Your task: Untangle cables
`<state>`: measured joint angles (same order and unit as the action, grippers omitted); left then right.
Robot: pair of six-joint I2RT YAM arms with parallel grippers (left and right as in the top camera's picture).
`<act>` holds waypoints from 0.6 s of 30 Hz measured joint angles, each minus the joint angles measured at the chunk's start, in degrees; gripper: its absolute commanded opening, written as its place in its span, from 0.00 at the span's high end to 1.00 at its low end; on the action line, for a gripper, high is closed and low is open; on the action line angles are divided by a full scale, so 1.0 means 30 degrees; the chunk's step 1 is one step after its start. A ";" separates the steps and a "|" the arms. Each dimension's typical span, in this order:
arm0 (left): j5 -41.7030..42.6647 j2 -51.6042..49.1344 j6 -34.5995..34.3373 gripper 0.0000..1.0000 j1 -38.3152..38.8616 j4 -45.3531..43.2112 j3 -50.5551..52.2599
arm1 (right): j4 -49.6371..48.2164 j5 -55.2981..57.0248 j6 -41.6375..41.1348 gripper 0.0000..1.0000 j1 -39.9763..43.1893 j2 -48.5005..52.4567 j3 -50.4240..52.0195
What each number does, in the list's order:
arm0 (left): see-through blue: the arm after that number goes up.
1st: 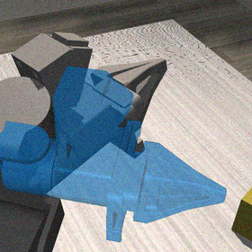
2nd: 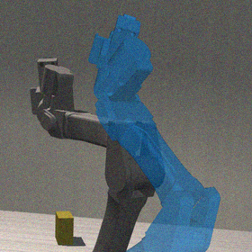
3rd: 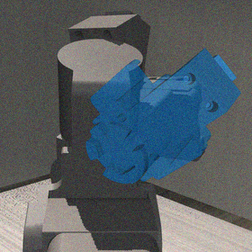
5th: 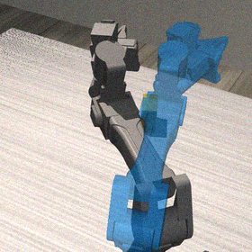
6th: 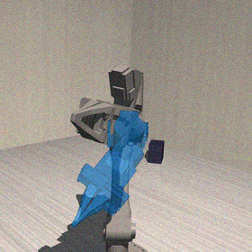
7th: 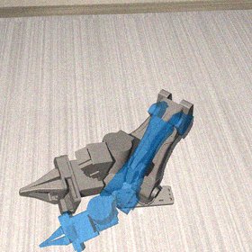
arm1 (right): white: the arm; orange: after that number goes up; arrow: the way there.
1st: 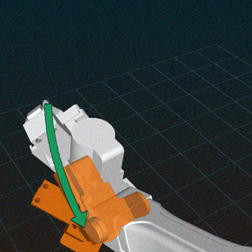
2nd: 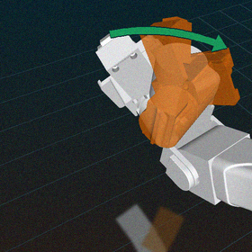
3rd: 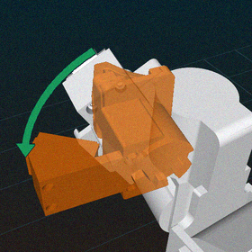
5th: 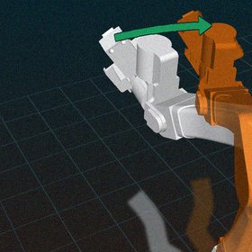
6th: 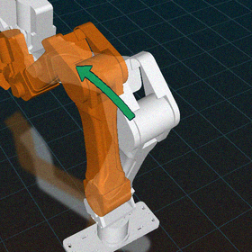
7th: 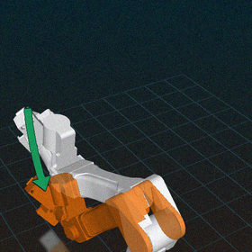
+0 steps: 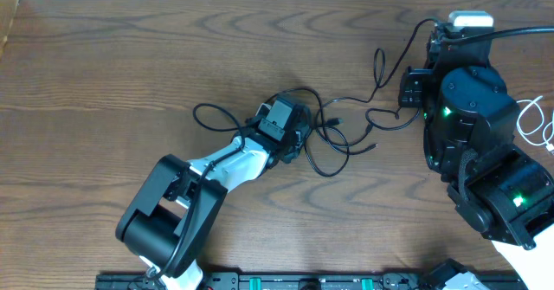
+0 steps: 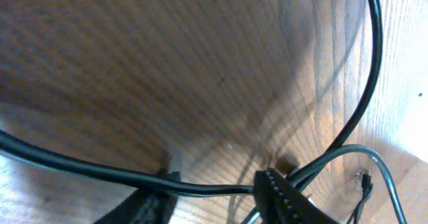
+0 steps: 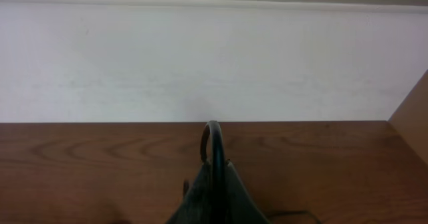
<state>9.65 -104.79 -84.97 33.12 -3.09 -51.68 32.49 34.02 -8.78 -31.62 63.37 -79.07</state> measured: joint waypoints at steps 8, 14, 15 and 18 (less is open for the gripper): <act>0.0007 -0.0823 0.1552 0.93 0.0000 0.0131 -0.0488 | 0.0342 -0.0007 -0.0007 0.99 0.0000 0.0000 0.0000; -0.0007 -0.0539 0.2368 0.92 -0.0189 0.2120 -0.0852 | 0.0087 -0.0036 -0.0007 0.99 0.0000 -0.0015 0.0000; -0.0124 -0.0313 0.2601 0.93 -0.0401 0.2776 -0.0838 | -0.0095 -0.0073 -0.0007 0.99 0.0000 -0.0051 0.0000; -0.0648 0.0372 0.3636 0.93 -0.1377 0.4517 -0.0692 | -0.1268 -0.0707 0.0022 0.99 0.0051 -0.0510 0.0015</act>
<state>7.70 -103.68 -74.06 28.99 10.46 -53.76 28.69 31.90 -8.71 -31.46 61.84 -79.02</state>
